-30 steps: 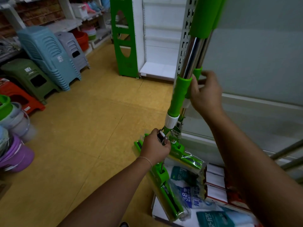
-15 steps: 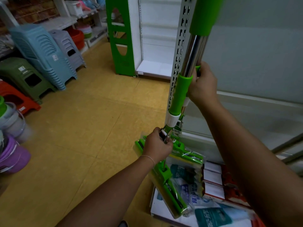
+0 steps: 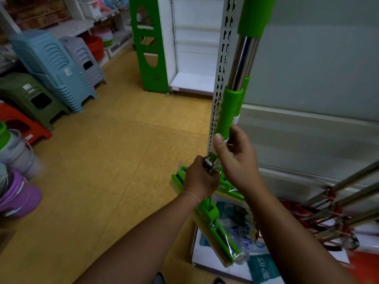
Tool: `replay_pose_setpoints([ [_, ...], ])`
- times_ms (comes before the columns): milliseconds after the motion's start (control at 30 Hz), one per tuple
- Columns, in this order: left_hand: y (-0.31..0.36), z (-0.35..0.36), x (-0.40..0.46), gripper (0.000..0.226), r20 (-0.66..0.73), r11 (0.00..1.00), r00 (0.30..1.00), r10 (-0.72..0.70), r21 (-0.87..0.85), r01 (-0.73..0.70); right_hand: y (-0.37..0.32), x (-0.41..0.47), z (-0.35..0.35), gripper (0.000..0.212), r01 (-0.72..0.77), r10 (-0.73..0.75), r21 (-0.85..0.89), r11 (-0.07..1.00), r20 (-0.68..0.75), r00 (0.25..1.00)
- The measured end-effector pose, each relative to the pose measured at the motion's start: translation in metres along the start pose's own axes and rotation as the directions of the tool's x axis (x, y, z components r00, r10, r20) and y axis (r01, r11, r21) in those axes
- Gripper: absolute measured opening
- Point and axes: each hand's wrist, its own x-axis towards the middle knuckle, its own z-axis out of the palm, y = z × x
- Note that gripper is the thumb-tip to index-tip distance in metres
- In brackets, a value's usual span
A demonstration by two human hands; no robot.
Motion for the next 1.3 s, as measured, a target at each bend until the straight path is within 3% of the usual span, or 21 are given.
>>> replay_pose_setpoints([
  [100,-0.001,0.000,0.002,0.046,0.029,0.983,0.997,0.078,0.163,-0.082,0.012,-0.007,-0.002,0.046,-0.039,0.044,-0.207,0.977,0.023,0.999],
  [133,-0.002,-0.002,0.002,0.045,0.067,0.986,0.995,0.080,0.141,-0.089,0.020,-0.012,-0.003,0.051,-0.067,0.075,-0.211,0.975,0.027,0.997],
  [200,-0.006,-0.009,0.002,0.042,0.194,0.996,0.979,0.061,-0.076,-0.047,0.040,-0.027,-0.007,0.061,-0.176,0.182,-0.120,0.977,0.041,0.982],
  [267,-0.012,-0.021,0.005,0.055,0.335,0.969,0.940,0.071,-0.246,0.015,0.065,-0.047,-0.011,0.062,-0.296,0.298,-0.034,0.954,0.057,0.953],
  [367,-0.017,-0.032,0.013,0.058,0.450,0.963,0.891,0.062,-0.262,0.065,0.102,-0.078,-0.011,0.072,-0.440,0.446,-0.076,0.895,0.185,0.876],
  [467,-0.017,-0.033,0.016,0.045,0.445,0.967,0.894,0.055,-0.248,0.064,0.120,-0.091,0.001,0.095,-0.429,0.473,-0.202,0.880,0.286,0.834],
  [633,-0.012,-0.034,0.017,0.039,0.424,0.966,0.904,0.064,-0.255,0.051,0.120,-0.076,0.018,0.067,-0.413,0.439,-0.187,0.891,0.135,0.888],
  [900,-0.006,-0.034,0.023,0.037,0.424,0.988,0.903,0.062,-0.157,0.006,0.121,-0.061,0.009,0.045,-0.422,0.451,-0.187,0.887,0.159,0.878],
  [1133,0.006,-0.018,0.020,0.038,0.317,0.998,0.947,0.057,-0.050,-0.043,0.125,-0.044,-0.014,0.029,-0.529,0.568,-0.217,0.820,0.204,0.797],
  [1300,0.022,-0.012,0.019,0.047,0.254,0.986,0.965,0.057,0.139,-0.094,0.118,-0.027,-0.030,0.028,-0.498,0.582,-0.309,0.810,0.324,0.745],
])
